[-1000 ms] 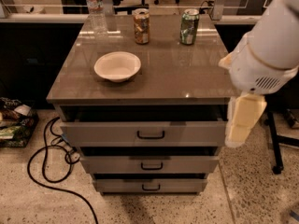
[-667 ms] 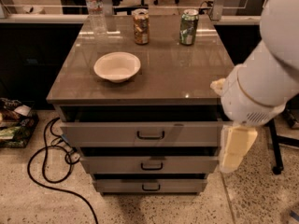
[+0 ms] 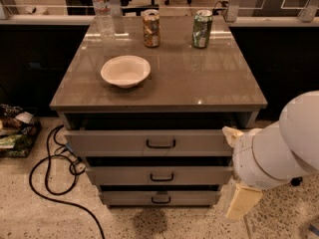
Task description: Open bottom drawer
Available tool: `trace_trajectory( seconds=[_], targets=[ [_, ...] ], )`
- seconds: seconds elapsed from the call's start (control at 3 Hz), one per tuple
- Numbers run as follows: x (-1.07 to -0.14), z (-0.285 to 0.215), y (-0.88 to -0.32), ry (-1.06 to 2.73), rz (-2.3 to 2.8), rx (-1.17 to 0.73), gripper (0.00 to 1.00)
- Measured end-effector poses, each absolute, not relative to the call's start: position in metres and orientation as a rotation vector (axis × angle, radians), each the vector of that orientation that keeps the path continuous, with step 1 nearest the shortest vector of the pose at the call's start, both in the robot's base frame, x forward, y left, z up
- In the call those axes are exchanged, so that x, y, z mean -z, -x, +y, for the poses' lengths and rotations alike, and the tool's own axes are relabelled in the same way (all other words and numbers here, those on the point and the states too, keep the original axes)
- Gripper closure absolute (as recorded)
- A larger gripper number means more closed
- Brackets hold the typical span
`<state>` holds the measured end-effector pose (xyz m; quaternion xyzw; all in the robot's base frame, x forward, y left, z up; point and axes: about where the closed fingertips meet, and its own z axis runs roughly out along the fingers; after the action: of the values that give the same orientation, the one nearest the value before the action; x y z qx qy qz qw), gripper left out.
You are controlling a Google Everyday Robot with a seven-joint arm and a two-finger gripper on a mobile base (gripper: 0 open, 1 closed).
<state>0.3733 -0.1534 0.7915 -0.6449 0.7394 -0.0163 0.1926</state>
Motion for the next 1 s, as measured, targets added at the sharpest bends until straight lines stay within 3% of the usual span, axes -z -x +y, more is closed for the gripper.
trace_trajectory(
  seconds=[1.0],
  targets=[
    [-0.739, -0.121, -0.397, 1.815, 2.081, 0.078, 0.0]
  ],
)
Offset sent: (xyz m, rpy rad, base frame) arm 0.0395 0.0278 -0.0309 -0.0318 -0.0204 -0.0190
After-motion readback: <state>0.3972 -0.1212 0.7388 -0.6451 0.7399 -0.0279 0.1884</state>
